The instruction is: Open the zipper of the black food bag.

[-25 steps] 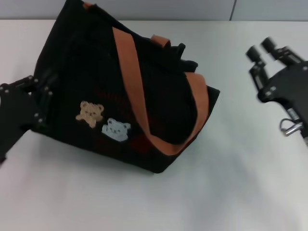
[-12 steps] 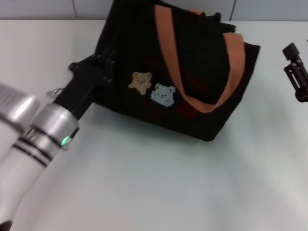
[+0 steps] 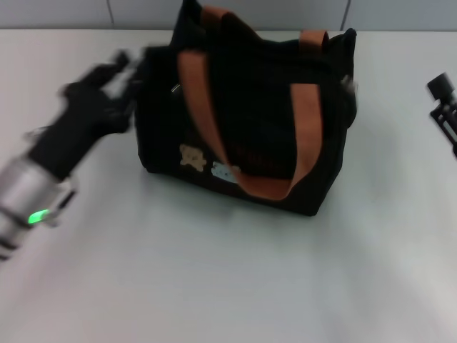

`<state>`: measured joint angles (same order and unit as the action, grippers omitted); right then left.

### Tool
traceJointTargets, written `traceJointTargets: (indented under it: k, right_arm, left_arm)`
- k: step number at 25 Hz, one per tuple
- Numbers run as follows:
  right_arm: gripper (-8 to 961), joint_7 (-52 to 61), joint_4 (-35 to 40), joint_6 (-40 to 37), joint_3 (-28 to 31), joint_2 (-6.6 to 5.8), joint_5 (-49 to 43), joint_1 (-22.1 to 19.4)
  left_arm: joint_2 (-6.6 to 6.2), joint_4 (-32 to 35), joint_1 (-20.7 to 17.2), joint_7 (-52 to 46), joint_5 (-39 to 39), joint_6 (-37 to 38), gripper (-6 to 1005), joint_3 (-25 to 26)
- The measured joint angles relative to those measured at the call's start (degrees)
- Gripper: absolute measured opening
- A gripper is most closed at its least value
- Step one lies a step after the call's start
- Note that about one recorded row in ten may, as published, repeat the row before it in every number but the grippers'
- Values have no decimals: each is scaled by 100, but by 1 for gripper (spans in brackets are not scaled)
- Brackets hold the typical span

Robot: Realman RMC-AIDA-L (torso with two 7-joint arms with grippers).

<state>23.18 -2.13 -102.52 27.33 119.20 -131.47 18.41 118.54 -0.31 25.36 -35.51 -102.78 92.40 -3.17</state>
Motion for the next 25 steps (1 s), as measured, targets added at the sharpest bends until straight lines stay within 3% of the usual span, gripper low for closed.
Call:
traceJointTargets:
  k: [2,4,6,7,8,9,10,11,13,18,25]
  right_arm:
    - [752,84,157,-145,-134,-15,-103,35]
    - [776,611,821,-723,-695,-69,-459,218]
    - [791,870,1092,-952,-986,-93,-592,308]
    - [799,1066,1289,-1150,-1242,-117,-698,393]
    - [806,1437,1611,-1471,-1984,-213,-889,583]
    - [806,1437,1611,-1471,-1984,-213,-889,583]
    - [806,1649,1739,-1672,-2676,-286,-982,736]
    - [806,1649,1739,-1672,-2676,-286,-982,736]
    - [806,1852,1816,-1760,-3273,-318,-995,908]
    - [806,1878,1905,-1706,-3411,-221,-999,1040]
    - [806,1976,1948,-1588,-3437,-175,-971,1156]
  left_arm:
    - [-8,222,-88,-194,-45,209,316,-39]
    - [-80,1277,-360,-890,-446,1118,392,-537]
    - [-124,1609,-429,-1049,-600,1412,474,-830]
    - [-168,1848,-482,-1131,-714,1631,515,-1111]
    - [-255,2278,-593,-1220,-890,1986,556,-1726]
    - [-255,2278,-593,-1220,-890,1986,579,-1726]
    - [-302,2477,-669,-1238,-942,2097,601,-2132]
    - [-302,2477,-669,-1238,-942,2097,624,-2132]
    - [-346,2571,-710,-1264,-991,2128,670,-2483]
    - [-353,2594,-700,-1317,-1016,2170,783,-2694]
    - [-347,2605,-685,-1419,-1021,2194,832,-2756]
